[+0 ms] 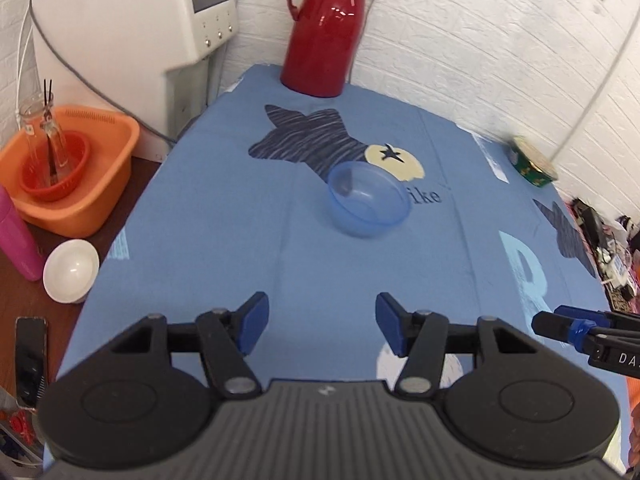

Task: Organize plates and bowls
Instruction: 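Move the right gripper toward the translucent blue bowl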

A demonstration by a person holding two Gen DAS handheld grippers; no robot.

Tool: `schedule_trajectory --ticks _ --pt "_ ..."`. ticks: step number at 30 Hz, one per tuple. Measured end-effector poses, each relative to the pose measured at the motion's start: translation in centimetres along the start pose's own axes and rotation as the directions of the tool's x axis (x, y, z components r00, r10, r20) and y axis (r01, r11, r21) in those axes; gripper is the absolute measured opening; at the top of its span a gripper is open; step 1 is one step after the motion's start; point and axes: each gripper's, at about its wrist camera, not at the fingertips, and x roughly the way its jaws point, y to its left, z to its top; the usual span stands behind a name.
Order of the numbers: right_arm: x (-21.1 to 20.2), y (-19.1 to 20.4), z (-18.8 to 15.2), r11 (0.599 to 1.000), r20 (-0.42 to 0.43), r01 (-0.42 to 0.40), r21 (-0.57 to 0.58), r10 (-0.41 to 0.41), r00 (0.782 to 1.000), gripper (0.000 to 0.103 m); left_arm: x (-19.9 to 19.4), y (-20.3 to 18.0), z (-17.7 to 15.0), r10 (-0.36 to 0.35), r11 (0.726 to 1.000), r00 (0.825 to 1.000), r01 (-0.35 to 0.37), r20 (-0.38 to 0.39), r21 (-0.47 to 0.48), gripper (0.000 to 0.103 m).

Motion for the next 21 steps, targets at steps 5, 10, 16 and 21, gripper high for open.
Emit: schedule_trajectory --ticks 5,10,16,21 --pt "5.5 0.9 3.4 1.000 -0.034 -0.016 0.010 0.016 0.999 0.034 4.0 1.1 3.1 -0.017 0.999 1.000 0.017 0.007 -0.045 0.058" --pt "10.9 1.1 6.7 0.999 -0.053 -0.005 0.044 0.007 0.999 0.034 8.3 1.4 6.5 -0.016 0.997 1.000 0.018 0.023 -0.081 0.058" --pt "16.9 0.6 9.4 0.998 -0.067 0.029 0.051 -0.026 0.997 0.034 14.4 1.4 8.7 0.020 0.995 0.999 -0.022 -0.025 -0.096 0.058" --pt "19.7 1.3 9.6 0.999 -0.094 0.045 -0.011 -0.046 0.994 0.035 17.5 1.2 8.6 0.032 0.995 0.998 -0.037 -0.062 -0.087 0.058"
